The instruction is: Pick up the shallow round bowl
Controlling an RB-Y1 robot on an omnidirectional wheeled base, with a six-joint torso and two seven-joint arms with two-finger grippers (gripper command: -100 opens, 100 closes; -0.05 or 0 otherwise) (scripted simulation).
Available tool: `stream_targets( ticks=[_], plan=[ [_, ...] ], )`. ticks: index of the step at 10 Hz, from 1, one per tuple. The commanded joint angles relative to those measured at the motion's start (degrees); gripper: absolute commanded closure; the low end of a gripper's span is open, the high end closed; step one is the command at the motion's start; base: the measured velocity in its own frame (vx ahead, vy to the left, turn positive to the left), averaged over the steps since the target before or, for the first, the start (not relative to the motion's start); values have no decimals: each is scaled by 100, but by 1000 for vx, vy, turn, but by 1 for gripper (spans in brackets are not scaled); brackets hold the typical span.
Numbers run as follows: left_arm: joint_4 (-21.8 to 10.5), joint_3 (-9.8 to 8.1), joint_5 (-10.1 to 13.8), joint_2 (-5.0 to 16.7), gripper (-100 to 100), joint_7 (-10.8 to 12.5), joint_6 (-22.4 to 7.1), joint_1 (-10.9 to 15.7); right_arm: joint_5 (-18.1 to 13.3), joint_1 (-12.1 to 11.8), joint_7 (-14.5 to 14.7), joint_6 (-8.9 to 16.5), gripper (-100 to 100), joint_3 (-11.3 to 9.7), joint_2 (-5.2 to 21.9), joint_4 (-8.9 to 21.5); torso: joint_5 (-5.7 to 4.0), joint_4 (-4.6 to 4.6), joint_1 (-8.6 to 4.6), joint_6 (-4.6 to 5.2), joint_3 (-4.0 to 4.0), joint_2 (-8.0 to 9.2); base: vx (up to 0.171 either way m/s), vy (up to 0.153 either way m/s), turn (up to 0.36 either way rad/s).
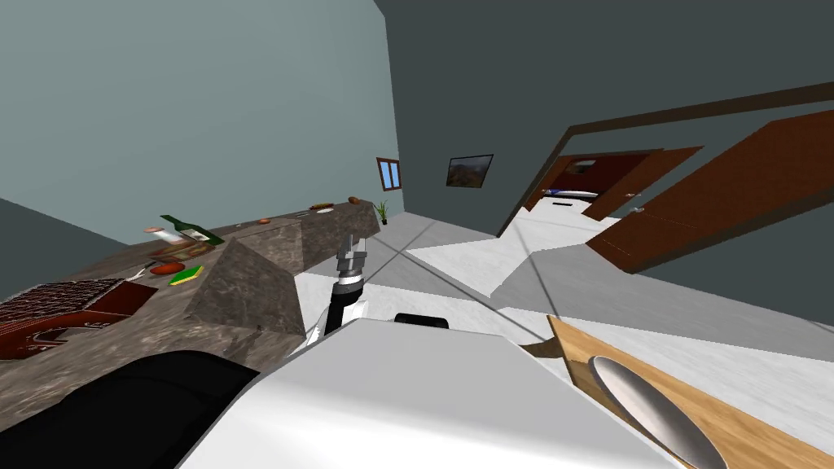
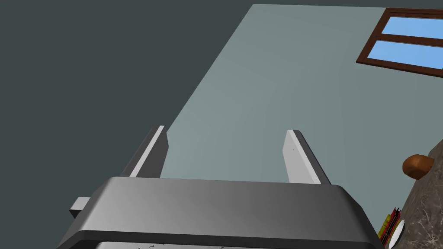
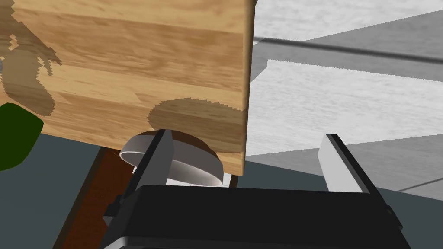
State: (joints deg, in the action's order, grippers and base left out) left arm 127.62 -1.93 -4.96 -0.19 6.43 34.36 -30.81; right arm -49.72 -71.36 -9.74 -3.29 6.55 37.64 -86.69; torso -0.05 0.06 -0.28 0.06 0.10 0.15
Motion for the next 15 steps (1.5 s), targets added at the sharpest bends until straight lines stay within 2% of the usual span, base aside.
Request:
stream_targets(
  ticks=[1, 4, 5, 8, 9, 10, 15],
  plan=[
    [0, 0, 0, 0, 0, 0, 0, 0, -158, -106, -71, 213, -100, -218, 286, 176, 0, 0, 0, 0, 0, 0, -13, -11, 300],
    [0, 0, 0, 0, 0, 0, 0, 1, -562, -254, -82, 505, -100, -668, 765, 680, -2, -1, -12, -4, -2, -3, -16, -37, 376],
    [0, 0, 0, 1, 0, 0, 0, 0, -562, -254, -82, 505, -100, -668, 776, 680, -3, -1, -17, -1, -3, -5, -10, -46, 92],
    [0, 0, 0, 1, 0, 0, 0, 0, -845, -267, -71, 711, -100, -1142, 1168, 1065, -3, -2, -18, -3, -6, -10, -7, -50, 273],
    [0, -1, 0, 1, 0, 0, 0, 0, -915, -244, -63, 761, -100, -1290, 1279, 1164, -6, -2, -26, -3, -7, -12, -12, -78, 281],
    [0, -1, 0, 1, 0, 0, 0, 0, -915, -244, -63, 761, -100, -1317, 1279, 1164, -6, -2, -28, -1, -6, -10, -16, -60, 82],
    [0, -2, 0, 1, 0, 0, 0, -1, -1120, 34, -19, 866, -100, -2040, 1611, 1437, -8, -3, -32, 2, -9, -16, -5, -75, 183]
  ],
)
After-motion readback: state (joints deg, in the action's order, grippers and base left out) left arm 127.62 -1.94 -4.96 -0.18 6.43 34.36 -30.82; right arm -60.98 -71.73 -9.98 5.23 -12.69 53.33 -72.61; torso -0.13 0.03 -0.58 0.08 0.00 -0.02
